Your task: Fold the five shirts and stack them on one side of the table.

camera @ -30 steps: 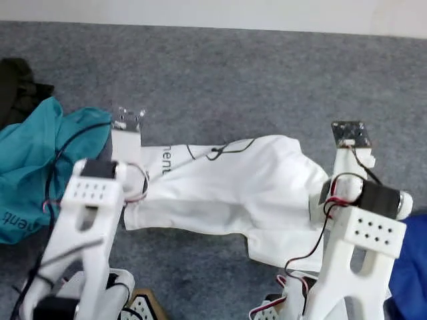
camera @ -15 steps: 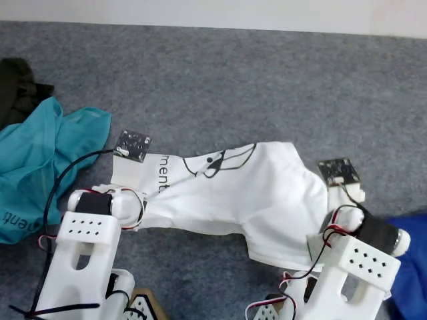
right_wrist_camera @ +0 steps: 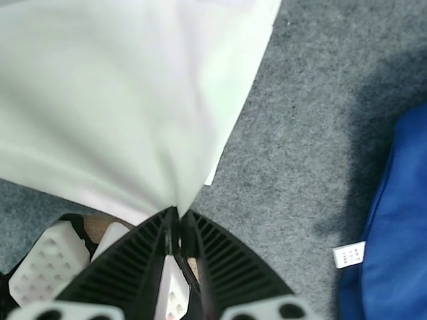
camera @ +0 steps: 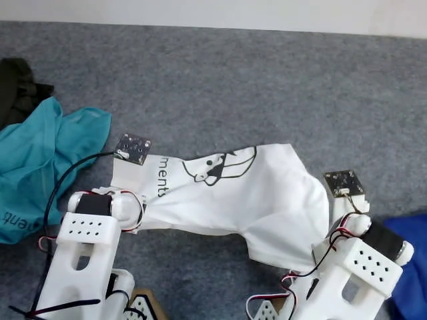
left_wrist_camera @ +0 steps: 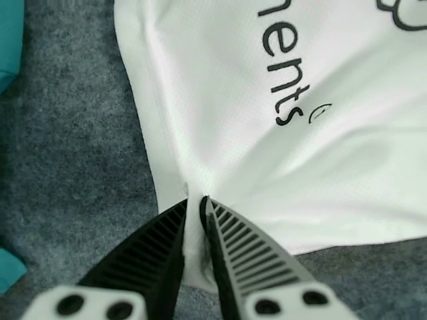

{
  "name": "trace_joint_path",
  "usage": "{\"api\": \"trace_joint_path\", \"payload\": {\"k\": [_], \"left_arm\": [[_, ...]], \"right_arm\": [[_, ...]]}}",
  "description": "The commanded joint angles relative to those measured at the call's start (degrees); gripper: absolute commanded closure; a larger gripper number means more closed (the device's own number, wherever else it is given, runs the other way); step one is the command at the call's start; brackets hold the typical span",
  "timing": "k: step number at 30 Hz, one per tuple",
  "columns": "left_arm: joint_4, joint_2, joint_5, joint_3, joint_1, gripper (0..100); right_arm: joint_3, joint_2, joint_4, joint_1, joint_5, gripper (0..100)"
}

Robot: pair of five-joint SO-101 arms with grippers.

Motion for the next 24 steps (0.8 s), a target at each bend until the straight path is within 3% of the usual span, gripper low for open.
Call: {"api": "trace_joint_path", "payload": {"k": [1,7,11,15,20,24], "left_arm": [[0.97,-1.45,-3.87,-0.66,-0.48,99],[9.67,-1.54,-5.71,-5.14,-0.48,99],[18.02,-1.54,-10.81,-12.18,-0.57,99],[24.09,-1.54,-11.34,-18.86,-0.57,99],[23.82,-1.01,-11.34,-19.74,-0.22,99],[23.65,-1.45,-11.34,-16.57,-0.22,99]], "right_arm": [[-0.40,-0.66,-0.75,0.66,0.79,98.8],[-0.84,-1.01,-1.36,0.75,-1.67,81.7],[-4.18,-0.92,-1.10,0.75,-2.90,81.5],[-6.20,-0.75,-1.36,0.22,-6.68,81.5],[-7.78,-0.66,-1.36,-3.56,-12.48,82.0],[-7.96,-0.66,-1.45,-7.87,-16.09,89.2]]}}
